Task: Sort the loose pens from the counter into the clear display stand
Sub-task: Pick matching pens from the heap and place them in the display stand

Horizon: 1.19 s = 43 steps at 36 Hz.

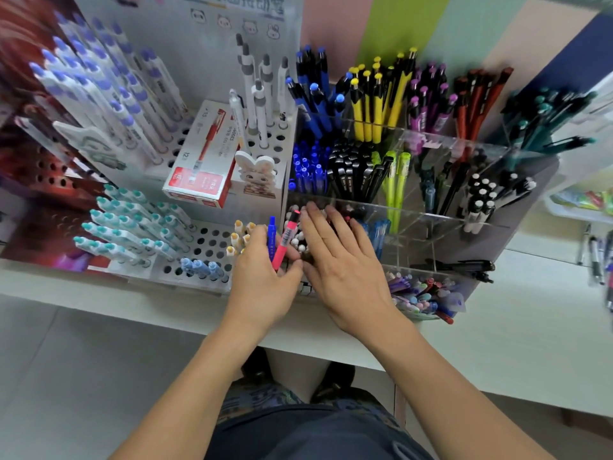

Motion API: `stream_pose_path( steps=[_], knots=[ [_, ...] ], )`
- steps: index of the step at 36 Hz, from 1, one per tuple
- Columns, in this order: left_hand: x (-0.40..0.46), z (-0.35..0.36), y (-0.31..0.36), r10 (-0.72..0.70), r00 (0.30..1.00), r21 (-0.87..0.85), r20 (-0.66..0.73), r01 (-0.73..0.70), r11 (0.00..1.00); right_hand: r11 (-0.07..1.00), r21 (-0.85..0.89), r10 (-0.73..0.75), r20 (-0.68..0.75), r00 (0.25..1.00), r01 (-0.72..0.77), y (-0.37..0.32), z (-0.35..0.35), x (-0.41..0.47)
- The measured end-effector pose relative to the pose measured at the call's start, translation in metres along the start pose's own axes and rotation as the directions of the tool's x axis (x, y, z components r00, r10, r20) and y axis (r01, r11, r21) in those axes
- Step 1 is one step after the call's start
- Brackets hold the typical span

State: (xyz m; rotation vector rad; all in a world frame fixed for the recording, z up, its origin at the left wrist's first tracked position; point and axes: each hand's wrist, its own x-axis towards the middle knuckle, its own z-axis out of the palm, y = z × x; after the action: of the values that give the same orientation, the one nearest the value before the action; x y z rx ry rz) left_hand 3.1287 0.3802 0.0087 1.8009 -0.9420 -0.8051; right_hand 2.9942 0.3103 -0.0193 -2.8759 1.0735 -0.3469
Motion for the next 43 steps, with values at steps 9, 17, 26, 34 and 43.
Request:
stream_pose_path(
  steps=[9, 17, 26, 34, 43],
  knots=[
    [0.001, -0.018, 0.024, -0.193, 0.777, -0.617, 0.599, 0.602, 0.507, 0.997, 0.075, -0.021, -0.044, 0.999, 0.024, 0.005, -0.014, -0.008],
    [0.006, 0.003, 0.05, -0.146, 0.681, -0.387, 0.718, 0.565, 0.729, 0.158, 0.943, 0.408, 0.209, 0.889, -0.294, 0.012, -0.092, 0.01],
    [0.003, 0.041, 0.072, 0.034, 0.841, 0.026, 0.54, -0.057, 0.998, 0.052, 0.952, 0.557, 0.224, 0.8, -0.303, 0.037, -0.087, -0.01],
    [0.019, 0.046, 0.087, -0.157, 0.777, -0.427, 0.609, 0.488, 0.761, -0.044, 0.996, 0.681, 0.089, 0.727, -0.081, 0.061, -0.127, -0.015],
    [0.041, 0.024, 0.088, 0.002, 0.944, -0.641, 0.329, 0.222, 0.735, 0.188, 0.982, 0.777, -0.171, 0.606, 0.036, 0.075, -0.13, -0.026]
  ],
)
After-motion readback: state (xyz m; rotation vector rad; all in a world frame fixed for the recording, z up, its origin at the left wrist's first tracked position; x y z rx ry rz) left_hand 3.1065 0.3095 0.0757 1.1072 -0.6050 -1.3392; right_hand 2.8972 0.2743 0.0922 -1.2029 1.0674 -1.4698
